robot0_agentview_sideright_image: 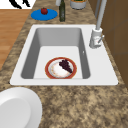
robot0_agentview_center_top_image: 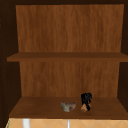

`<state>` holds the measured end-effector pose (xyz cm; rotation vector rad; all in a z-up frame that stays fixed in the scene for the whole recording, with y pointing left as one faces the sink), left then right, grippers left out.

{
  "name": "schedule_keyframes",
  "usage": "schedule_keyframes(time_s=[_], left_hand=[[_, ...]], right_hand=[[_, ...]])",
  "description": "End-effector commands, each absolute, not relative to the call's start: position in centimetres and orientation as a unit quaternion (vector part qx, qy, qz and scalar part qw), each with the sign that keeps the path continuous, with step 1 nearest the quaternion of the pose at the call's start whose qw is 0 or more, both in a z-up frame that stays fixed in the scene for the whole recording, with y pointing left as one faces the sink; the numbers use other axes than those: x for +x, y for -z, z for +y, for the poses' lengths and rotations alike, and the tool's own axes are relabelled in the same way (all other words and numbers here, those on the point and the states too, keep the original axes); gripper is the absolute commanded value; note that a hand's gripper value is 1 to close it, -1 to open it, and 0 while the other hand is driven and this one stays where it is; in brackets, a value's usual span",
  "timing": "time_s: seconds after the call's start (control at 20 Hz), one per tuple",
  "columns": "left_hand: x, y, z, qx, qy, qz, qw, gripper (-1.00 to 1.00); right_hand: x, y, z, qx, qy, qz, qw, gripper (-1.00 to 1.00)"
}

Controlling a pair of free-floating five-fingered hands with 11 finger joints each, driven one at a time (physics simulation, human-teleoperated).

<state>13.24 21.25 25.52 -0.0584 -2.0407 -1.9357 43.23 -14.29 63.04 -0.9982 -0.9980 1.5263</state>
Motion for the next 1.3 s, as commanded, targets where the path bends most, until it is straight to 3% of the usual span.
schedule_keyframes(time_s=[0.0,1.25], left_hand=[[13.2,-25.5,21.2,-0.02,0.679,-0.716,0.163,0.0],[13.2,-25.5,21.2,-0.02,0.679,-0.716,0.163,0.0]], right_hand=[[41.1,-64.5,-16.3,-0.399,-0.627,-0.419,0.521,1.0],[21.7,-60.3,-21.8,-0.412,-0.627,-0.419,0.512,1.0]])
